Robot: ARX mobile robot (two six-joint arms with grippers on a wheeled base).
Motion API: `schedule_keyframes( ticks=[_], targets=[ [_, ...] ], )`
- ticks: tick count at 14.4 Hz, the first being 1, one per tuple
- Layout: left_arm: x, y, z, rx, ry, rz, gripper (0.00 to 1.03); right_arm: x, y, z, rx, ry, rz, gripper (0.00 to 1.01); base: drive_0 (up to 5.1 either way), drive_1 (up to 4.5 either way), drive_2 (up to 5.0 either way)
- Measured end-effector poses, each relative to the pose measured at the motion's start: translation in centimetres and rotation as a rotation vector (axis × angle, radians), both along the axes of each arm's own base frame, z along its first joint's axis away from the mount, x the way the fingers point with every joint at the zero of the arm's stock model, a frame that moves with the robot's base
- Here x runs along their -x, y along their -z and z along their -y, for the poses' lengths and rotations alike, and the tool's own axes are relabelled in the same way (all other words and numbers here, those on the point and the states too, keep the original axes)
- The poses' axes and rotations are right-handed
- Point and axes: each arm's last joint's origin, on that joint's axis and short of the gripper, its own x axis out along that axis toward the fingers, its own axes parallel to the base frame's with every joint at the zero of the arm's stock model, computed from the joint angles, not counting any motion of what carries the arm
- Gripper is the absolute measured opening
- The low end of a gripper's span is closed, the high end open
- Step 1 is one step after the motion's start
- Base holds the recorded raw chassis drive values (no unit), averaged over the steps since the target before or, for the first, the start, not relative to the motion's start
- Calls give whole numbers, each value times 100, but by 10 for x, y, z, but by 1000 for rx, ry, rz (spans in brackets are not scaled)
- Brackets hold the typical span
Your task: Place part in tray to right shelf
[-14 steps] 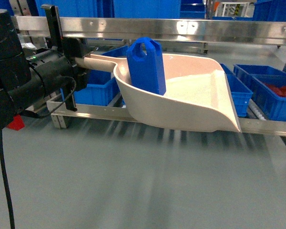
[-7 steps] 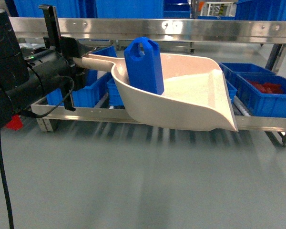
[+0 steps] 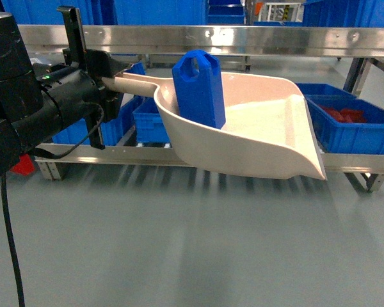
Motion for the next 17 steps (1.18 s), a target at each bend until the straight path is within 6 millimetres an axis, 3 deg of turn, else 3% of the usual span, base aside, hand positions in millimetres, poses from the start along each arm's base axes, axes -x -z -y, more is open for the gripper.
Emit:
schedule_keyframes(
  ticks=[17],
  targets=[
    [0, 0, -2, 1, -3, 2, 12, 0, 0, 0, 1, 0, 2, 98, 0, 0, 0]
  ],
)
